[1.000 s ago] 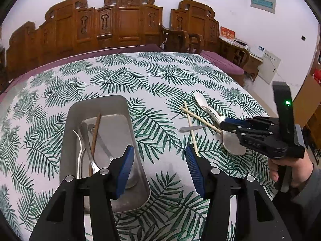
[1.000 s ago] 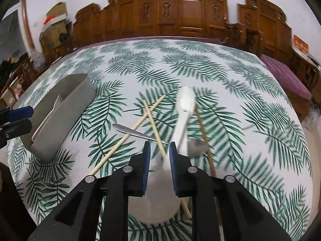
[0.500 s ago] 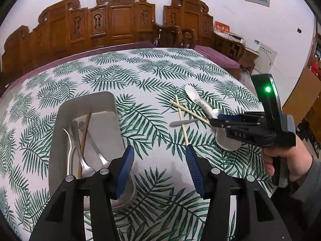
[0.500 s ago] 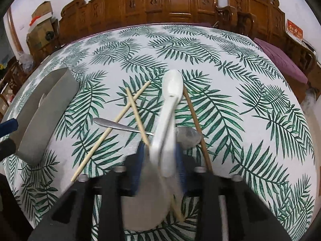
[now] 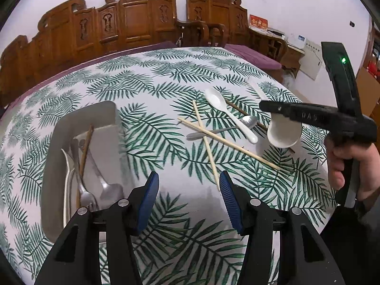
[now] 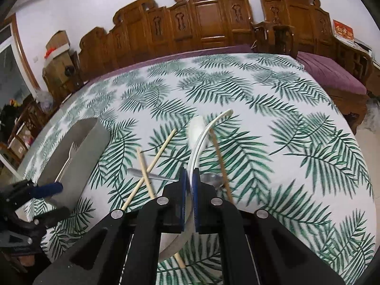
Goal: Organize utensils
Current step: 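Grasp a wooden chopstick with left tool while right tool holds white spoon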
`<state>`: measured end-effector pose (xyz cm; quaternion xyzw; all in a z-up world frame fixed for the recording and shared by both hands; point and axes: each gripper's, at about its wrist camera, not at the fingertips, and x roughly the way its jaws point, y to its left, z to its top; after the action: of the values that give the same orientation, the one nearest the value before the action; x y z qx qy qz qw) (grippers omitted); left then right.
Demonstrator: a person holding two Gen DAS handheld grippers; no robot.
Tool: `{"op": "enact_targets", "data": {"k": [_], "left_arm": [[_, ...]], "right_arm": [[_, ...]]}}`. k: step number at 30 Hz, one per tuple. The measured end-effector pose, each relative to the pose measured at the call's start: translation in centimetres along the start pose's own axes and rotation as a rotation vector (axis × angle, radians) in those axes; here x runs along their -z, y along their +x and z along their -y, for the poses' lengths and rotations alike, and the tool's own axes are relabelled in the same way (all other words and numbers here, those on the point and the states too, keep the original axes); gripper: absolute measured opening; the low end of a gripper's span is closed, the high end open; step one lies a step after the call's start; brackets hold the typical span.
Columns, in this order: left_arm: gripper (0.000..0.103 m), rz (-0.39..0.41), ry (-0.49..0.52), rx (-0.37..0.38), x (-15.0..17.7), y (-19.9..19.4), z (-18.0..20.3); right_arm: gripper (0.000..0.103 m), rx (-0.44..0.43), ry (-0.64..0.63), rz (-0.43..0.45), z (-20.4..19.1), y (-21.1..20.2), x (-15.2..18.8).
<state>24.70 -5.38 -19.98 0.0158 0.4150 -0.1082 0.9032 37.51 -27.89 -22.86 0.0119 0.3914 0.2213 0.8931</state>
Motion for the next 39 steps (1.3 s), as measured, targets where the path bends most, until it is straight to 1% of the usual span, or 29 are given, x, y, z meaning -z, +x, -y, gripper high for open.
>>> {"op": "enact_targets", "data": {"k": [4, 7, 9, 15, 18, 20, 24, 26, 29, 32, 33, 38, 39], "left_arm": [[0.05, -0.019, -0.017, 0.016, -0.5, 0.7, 0.8], [0.05, -0.029, -0.003, 0.012, -1.1, 1.4, 1.9], [0.05, -0.03, 0.007, 0.005, -1.6, 2.0, 2.7], [0.05, -0.055, -0.016, 0.021, -3.0, 4.7, 5.0], [0.046, -0.089, -0.036, 0.027, -3.7, 6.4, 5.8], [0.046, -0.106, -0.052, 0.034, -4.1, 7.4, 6.2], [0.042, -0.152, -0.05, -0.006, -4.5, 9.5, 6.9], [0.041, -0.185, -0.076, -0.015, -4.6, 10.5, 6.8], [0.04, -0.185, -0.066, -0.049, -4.6, 10.7, 7.2], [0.033, -0.196, -0.054, -0.056, -4.1, 10.3, 7.3], [0.027, -0.197, -0.052, -0.06, -3.8, 10.2, 7.2], [0.013, -0.21, -0.052, -0.057, -2.5, 9.2, 6.5], [0.007, -0.214, -0.054, -0.055, -2.1, 8.9, 6.3]], "right_arm": [[0.006, 0.03, -0.003, 0.017, 0.9, -0.5, -0.2], [0.006, 0.042, 0.003, 0.024, 1.6, -0.7, -0.2], [0.006, 0.042, 0.017, 0.029, 2.2, -0.9, -0.2], [0.006, 0.041, 0.072, 0.029, 3.9, -1.1, 0.0], [0.006, 0.033, 0.086, 0.031, 4.2, -1.2, 0.0], [0.006, 0.025, 0.093, 0.035, 4.3, -1.3, 0.0], [0.007, 0.017, 0.097, 0.034, 4.3, -1.3, -0.1], [0.007, 0.009, 0.103, 0.036, 4.3, -1.3, -0.1], [0.007, 0.005, 0.102, 0.038, 4.1, -1.3, -0.2], [0.007, 0.0, 0.098, 0.043, 3.9, -1.5, -0.3], [0.007, -0.002, 0.097, 0.044, 3.8, -1.5, -0.3], [0.007, -0.012, 0.084, 0.051, 3.0, -1.7, -0.4], [0.007, -0.015, 0.081, 0.051, 2.9, -1.7, -0.4]]}}
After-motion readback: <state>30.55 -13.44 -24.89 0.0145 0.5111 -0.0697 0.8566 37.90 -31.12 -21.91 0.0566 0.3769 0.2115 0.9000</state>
